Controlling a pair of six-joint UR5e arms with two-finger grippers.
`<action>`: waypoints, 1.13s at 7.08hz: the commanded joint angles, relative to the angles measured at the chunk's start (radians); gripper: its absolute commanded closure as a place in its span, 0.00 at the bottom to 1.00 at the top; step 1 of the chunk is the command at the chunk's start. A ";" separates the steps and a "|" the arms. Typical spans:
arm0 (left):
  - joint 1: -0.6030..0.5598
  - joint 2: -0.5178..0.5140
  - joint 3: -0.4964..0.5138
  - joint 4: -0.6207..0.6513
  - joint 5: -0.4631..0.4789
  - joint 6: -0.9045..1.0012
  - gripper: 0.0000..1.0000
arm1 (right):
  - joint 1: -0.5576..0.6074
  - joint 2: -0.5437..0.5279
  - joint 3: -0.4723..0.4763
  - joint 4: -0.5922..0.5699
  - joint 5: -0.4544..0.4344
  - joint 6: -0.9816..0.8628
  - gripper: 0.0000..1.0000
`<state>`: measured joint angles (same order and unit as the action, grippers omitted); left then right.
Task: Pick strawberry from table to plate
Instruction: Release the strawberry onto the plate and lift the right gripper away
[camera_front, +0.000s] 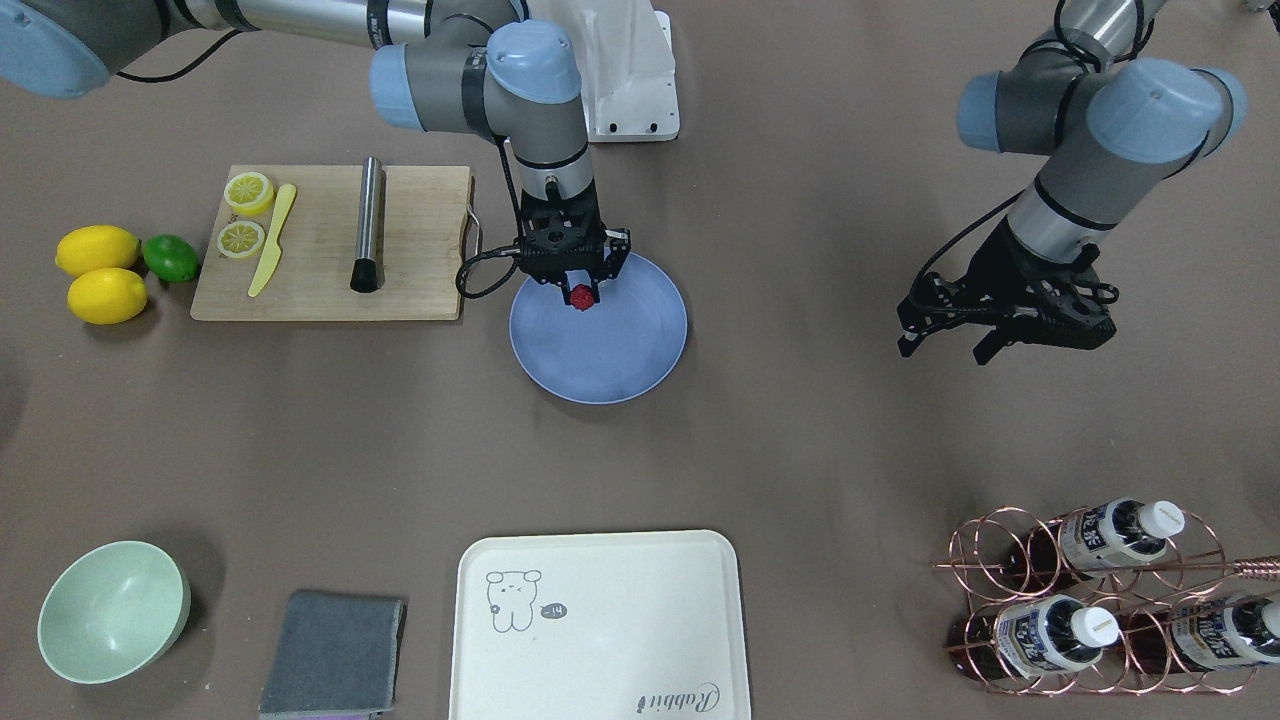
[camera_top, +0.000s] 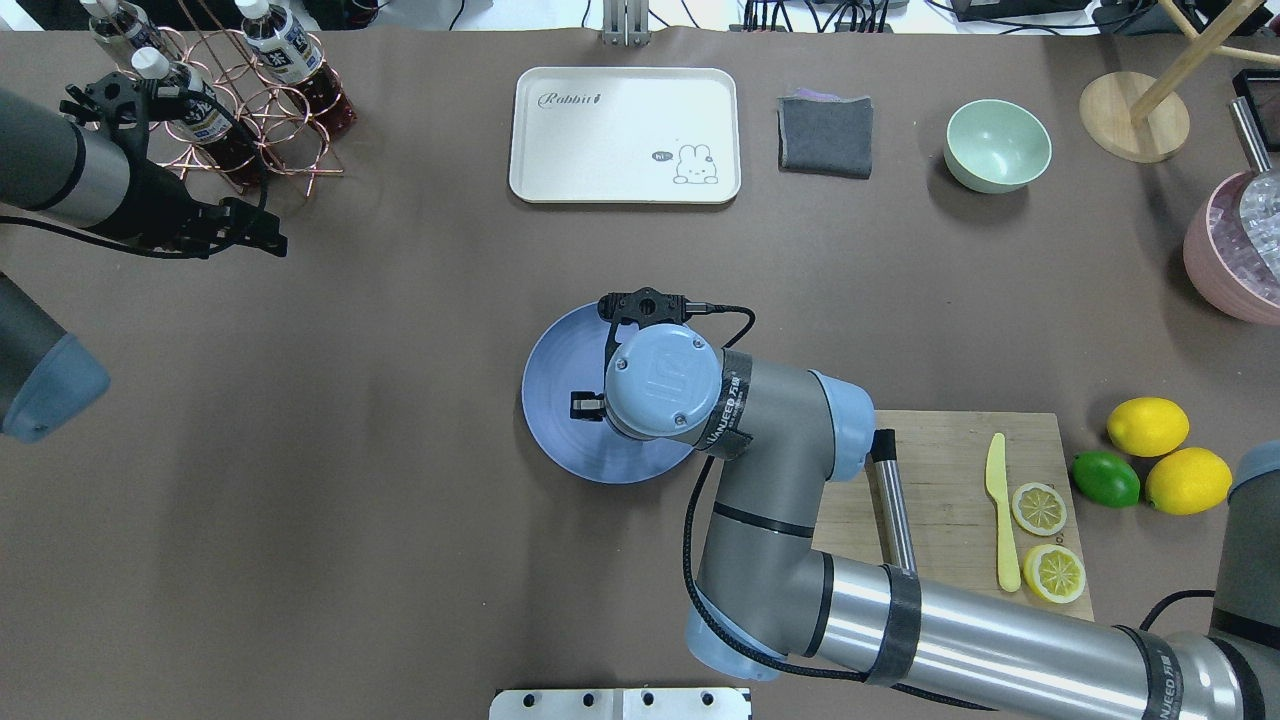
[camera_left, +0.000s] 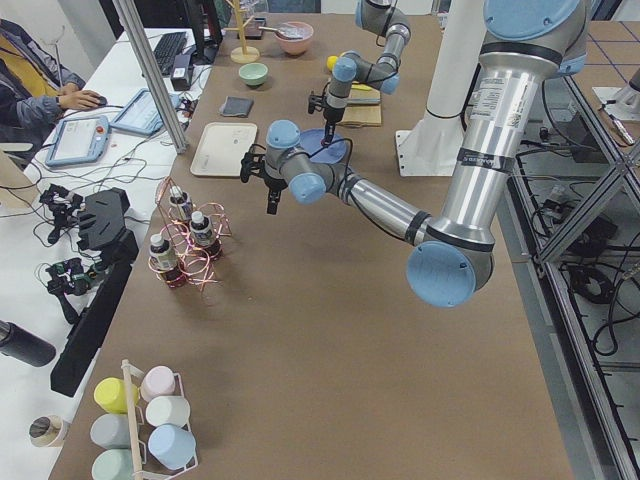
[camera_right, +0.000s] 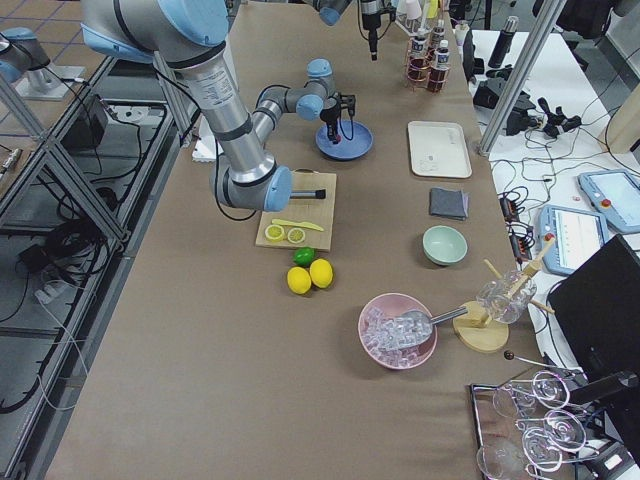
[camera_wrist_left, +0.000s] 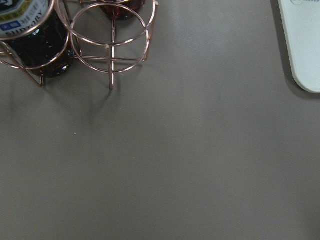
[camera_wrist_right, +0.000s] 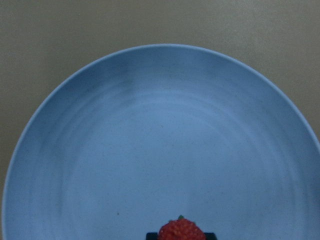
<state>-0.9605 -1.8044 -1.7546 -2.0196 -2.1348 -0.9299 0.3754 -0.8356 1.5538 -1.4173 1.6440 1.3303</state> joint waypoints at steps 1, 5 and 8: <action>-0.001 0.010 0.001 -0.002 -0.001 -0.004 0.03 | -0.001 0.004 -0.047 0.070 -0.001 0.006 0.64; -0.015 0.017 -0.026 0.007 -0.032 0.000 0.03 | 0.095 -0.073 0.151 -0.050 0.093 -0.042 0.00; -0.131 0.127 -0.055 0.007 -0.066 0.144 0.03 | 0.415 -0.377 0.356 -0.066 0.300 -0.386 0.00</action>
<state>-1.0579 -1.7335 -1.7950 -2.0128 -2.1961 -0.8660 0.6378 -1.0954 1.8680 -1.4870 1.8240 1.0882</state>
